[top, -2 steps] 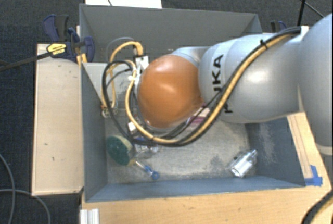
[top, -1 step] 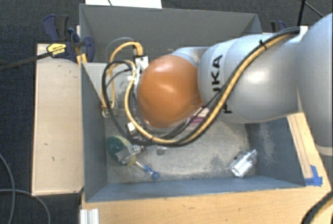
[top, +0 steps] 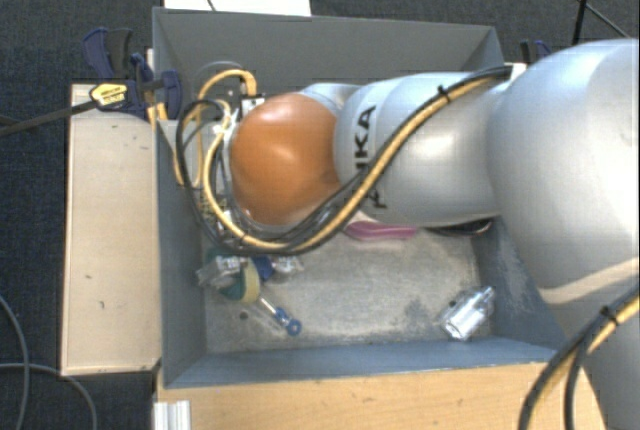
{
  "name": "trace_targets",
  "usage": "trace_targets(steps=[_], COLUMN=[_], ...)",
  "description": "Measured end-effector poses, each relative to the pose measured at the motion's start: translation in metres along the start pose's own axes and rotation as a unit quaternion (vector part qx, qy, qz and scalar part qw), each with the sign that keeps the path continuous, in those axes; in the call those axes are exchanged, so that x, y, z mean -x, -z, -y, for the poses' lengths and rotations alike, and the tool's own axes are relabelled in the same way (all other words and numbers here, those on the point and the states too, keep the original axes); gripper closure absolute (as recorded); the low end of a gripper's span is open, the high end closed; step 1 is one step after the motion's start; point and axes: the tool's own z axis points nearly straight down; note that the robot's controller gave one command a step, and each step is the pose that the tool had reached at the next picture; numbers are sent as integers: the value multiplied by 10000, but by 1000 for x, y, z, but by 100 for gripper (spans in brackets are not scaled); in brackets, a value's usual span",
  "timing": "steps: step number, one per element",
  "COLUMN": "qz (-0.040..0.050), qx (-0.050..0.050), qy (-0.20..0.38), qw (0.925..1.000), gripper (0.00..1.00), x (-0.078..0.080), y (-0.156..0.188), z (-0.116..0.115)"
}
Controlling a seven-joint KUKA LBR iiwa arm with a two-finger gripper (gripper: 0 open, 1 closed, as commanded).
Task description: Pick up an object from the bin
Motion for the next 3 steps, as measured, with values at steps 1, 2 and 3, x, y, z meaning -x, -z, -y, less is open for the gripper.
trace_targets(steps=[1,2,3], qz=[-4,-6,-9], qx=[-26,-49,-55], qy=[-21,-2,190], qw=[10000,10000,9998], gripper=[100,100,100], x=[-1,12,8], y=[4,114,245], z=[1,-1,-31])
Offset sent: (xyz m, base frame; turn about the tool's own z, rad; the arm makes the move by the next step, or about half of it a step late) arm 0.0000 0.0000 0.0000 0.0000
